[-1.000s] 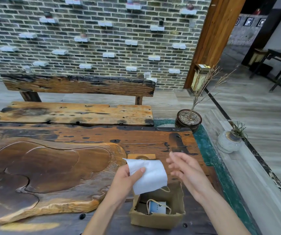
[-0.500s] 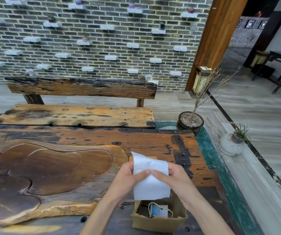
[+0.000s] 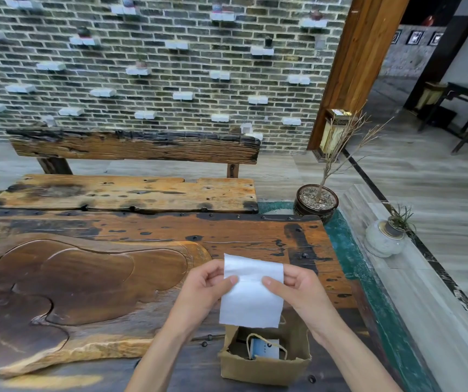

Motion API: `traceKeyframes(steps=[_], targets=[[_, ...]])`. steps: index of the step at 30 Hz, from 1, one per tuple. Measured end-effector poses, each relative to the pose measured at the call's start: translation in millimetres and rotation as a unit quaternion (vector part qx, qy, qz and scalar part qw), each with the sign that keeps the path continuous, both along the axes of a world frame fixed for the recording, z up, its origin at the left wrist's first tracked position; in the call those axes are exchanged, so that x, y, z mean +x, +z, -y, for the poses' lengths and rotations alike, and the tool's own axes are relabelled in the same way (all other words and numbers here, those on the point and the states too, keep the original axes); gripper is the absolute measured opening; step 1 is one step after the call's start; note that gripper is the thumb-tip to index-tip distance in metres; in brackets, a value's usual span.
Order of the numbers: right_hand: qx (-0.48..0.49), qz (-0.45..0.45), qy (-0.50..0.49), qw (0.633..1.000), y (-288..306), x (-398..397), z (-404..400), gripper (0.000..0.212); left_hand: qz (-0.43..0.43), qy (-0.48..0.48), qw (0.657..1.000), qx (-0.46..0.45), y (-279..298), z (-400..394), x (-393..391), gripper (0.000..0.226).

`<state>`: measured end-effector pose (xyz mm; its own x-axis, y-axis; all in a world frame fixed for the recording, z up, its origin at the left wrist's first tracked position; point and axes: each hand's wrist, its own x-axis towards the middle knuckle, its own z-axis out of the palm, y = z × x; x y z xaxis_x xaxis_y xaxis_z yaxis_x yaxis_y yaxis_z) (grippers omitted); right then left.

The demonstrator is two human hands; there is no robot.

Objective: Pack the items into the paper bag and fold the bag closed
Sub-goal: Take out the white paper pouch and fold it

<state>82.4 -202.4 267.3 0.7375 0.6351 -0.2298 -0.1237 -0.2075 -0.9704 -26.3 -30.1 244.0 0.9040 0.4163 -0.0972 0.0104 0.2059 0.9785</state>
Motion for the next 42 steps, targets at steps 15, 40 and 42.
traceKeyframes(steps=[15,40,42], targets=[[-0.001,0.024,-0.002,1.0,2,13,13,0.012,-0.002,0.033,0.999,0.04,4,-7,-4,0.013],[0.006,0.103,-0.007,0.995,8,11,19,0.025,0.04,0.057,0.997,0.019,7,-4,-3,0.033],[0.001,0.109,-0.012,0.994,9,12,18,0.023,0.047,0.059,0.997,0.002,8,-4,-3,0.037]])
